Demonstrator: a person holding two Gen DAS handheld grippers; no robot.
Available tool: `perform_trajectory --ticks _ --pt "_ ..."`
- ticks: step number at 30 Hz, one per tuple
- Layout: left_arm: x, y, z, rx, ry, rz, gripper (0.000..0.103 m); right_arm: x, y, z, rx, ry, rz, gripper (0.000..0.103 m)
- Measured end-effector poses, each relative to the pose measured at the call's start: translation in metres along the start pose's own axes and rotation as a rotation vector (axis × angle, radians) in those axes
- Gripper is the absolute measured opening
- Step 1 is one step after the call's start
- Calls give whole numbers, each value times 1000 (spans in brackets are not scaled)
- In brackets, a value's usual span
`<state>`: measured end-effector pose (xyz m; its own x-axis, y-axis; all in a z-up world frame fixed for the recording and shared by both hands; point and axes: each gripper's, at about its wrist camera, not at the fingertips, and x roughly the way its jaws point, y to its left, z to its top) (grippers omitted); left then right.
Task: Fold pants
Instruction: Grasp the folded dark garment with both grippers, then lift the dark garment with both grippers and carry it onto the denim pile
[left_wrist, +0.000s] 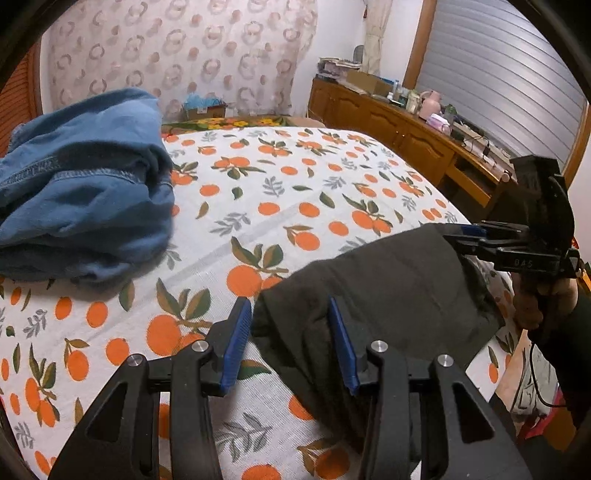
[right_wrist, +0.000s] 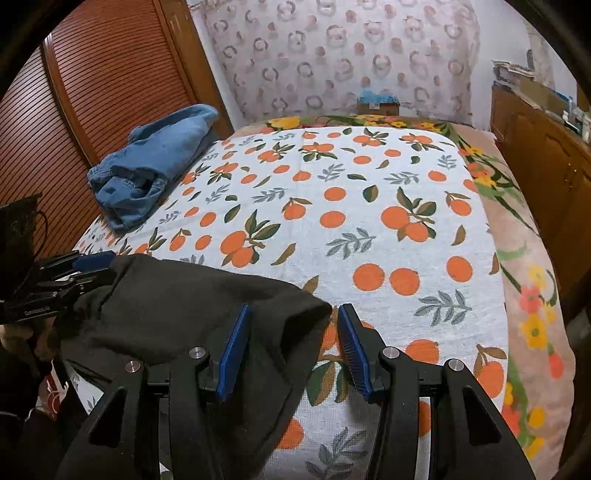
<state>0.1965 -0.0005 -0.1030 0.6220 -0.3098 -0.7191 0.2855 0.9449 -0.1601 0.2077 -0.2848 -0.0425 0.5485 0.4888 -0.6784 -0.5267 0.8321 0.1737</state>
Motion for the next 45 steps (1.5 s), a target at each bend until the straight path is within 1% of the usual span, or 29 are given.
perform_trajectory --ticks 3,6,10,13,14,15,16,18,21,24,29,33,35,39,45 --pt "0 -1 -3 -7 10 -2 44 2 5 0 -20 -1 -18 51" --pt "2 -3 -7 -4 13 0 44 4 10 -2 -37 1 -13 50" --pt "2 -5 -10 6 9 12 44 7 15 -3 -60 10 -2 40" --pt "2 -4 -11 3 5 2 44 8 17 -5 -60 16 21 26" --pt "1 -4 -11 4 4 -13 38 8 17 -5 -57 17 36 17" --pt "1 -4 -11 4 7 -27 31 8 18 -5 -59 17 51 11" --pt "0 -3 -11 1 8 -42 29 7 20 -5 -67 11 52 10" --pt "-4 -4 -9 9 4 -47 21 5 22 -4 -74 -2 48 8" --pt "-21 -5 -8 15 -46 -64 11 -9 28 1 -76 -59 56 7" --pt "-43 -3 -5 11 -110 -61 9 -27 39 8 -91 -129 60 7" --pt "-91 13 7 3 -236 -24 8 -53 65 29 -131 -224 64 7" --pt "-122 33 21 11 -308 14 8 -62 86 49 -166 -277 84 7" --pt "-138 49 30 14 -347 51 8 -61 100 62 -186 -303 103 7" --pt "-158 82 45 13 -394 119 8 -48 129 94 -224 -340 148 7" --pt "-175 148 79 17 -436 242 8 5 152 144 -239 -343 220 7"
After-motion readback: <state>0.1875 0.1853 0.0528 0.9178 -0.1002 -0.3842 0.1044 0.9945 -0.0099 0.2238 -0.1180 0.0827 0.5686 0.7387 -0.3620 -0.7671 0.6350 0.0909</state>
